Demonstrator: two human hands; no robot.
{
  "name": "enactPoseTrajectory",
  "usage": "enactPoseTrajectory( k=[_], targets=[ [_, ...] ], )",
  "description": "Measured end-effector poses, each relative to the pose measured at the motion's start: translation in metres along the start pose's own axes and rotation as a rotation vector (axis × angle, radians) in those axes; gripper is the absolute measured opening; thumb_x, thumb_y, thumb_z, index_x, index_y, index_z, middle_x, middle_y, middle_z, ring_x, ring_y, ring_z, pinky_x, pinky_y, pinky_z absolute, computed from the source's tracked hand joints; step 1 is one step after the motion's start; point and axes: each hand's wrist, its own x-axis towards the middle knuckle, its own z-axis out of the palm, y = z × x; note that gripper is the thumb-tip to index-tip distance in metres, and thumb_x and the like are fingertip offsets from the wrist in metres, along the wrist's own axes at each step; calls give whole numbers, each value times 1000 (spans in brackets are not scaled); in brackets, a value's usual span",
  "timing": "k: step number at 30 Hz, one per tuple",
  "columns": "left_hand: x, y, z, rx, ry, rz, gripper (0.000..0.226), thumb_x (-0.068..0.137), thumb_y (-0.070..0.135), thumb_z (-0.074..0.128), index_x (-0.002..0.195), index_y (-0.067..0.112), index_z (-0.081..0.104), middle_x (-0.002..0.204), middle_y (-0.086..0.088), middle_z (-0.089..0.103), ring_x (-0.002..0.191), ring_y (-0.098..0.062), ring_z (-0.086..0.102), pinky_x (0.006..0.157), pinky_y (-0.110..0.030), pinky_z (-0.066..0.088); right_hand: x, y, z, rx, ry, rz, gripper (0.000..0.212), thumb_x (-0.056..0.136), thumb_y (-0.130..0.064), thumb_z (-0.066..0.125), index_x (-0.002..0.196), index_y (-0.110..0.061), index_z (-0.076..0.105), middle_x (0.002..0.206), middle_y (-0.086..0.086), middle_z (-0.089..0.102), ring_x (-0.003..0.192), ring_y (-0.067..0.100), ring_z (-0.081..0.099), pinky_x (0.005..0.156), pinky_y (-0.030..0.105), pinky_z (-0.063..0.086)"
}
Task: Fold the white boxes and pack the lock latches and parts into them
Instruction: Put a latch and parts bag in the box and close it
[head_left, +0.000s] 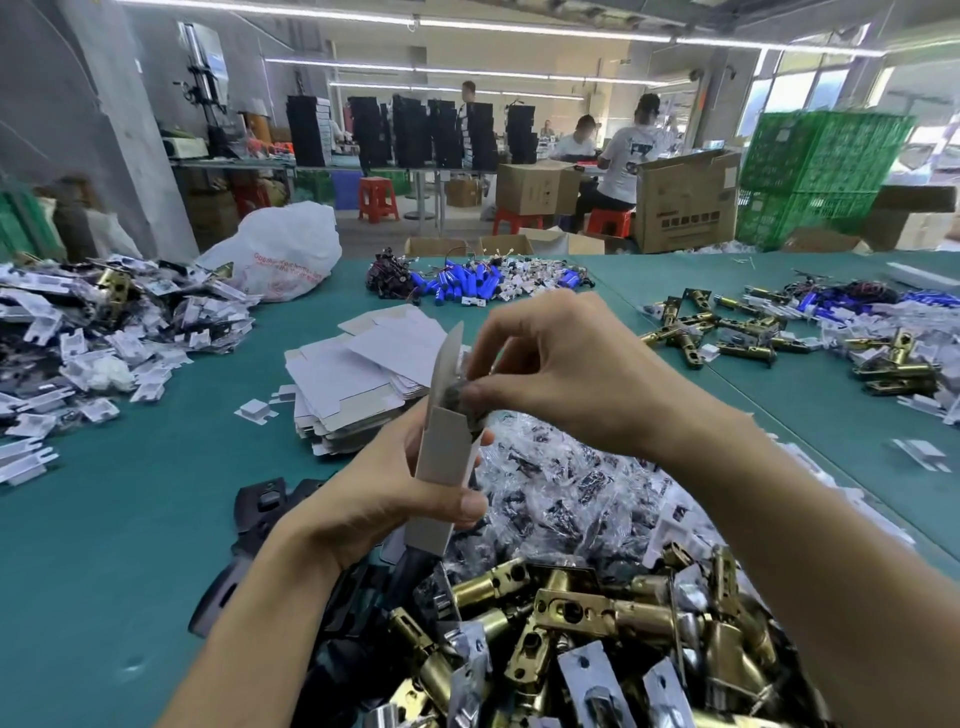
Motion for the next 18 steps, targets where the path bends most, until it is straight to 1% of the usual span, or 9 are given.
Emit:
enactPoseTrajectory(
  k=[4, 6, 8, 10, 12, 13, 15, 17, 18],
  targets=[
    [0, 0, 0, 3, -10, 0, 82, 49, 11, 88, 125, 29, 63, 117, -6, 65, 105, -17, 62, 83, -50, 58, 5, -2, 4, 37, -16, 23, 24, 76, -14, 83, 96, -12, 70, 72, 3, 73, 67, 9, 69, 65, 29, 56],
    [0, 0, 0, 13, -11, 1, 80, 51, 10, 88, 125, 28, 64, 121, -10, 62, 107, -17, 62, 83, -54, 57, 8, -4, 5, 29, -53, 15, 14, 78, -10, 80, 89, -9, 73, 75, 1, 74, 68, 10, 70, 68, 31, 58],
    [1, -1, -2, 26, -29, 30, 78, 53, 8, 88, 124, 29, 65, 116, -4, 65, 109, -14, 62, 81, -46, 60, 8, -6, 5, 4, -118, 6, 6, 82, -10, 74, 87, -10, 77, 77, -1, 75, 68, 10, 70, 68, 28, 58],
    [1, -1, -2, 37, -62, 64, 70, 57, 4, 87, 119, 30, 67, 107, 6, 69, 104, -9, 63, 77, -33, 59, 6, -7, 5, -66, -196, 23, 13, 89, -19, 68, 88, -13, 79, 75, 0, 74, 65, 13, 67, 64, 29, 55],
    [2, 0, -2, 46, -86, 78, 64, 62, -3, 83, 114, 32, 68, 103, 12, 70, 99, -5, 65, 77, -26, 56, 4, -8, 3, -126, -276, 47, 24, 95, -28, 61, 86, -13, 77, 73, 8, 69, 63, 24, 57, 61, 37, 48],
    [2, 0, -1, 51, -87, 80, 62, 63, -2, 83, 112, 32, 68, 102, 12, 69, 98, -5, 64, 77, -28, 57, 3, -8, 1, -127, -319, 58, 29, 97, -31, 58, 84, -12, 76, 75, 14, 65, 65, 30, 53, 62, 40, 46],
    [2, 0, 1, 47, -59, 67, 62, 57, 7, 86, 111, 32, 69, 100, 9, 68, 98, -9, 63, 81, -41, 58, 2, -9, -3, -129, -378, 65, 40, 100, -34, 52, 74, -7, 67, 80, 24, 58, 69, 35, 49, 64, 45, 43],
    [1, 1, 2, 26, -32, 42, 67, 53, 13, 87, 115, 33, 69, 101, 5, 68, 101, -12, 62, 85, -52, 57, 1, -11, -7, -130, -391, 55, 47, 101, -34, 49, 65, -5, 56, 80, 27, 50, 64, 30, 42, 61, 40, 36],
    [1, 2, 2, 16, -30, 35, 70, 53, 14, 87, 117, 35, 68, 104, 4, 68, 104, -14, 62, 86, -53, 57, -1, -10, -8, -116, -383, 46, 45, 101, -32, 48, 68, -3, 59, 83, 27, 52, 65, 27, 43, 61, 36, 36]
  ],
)
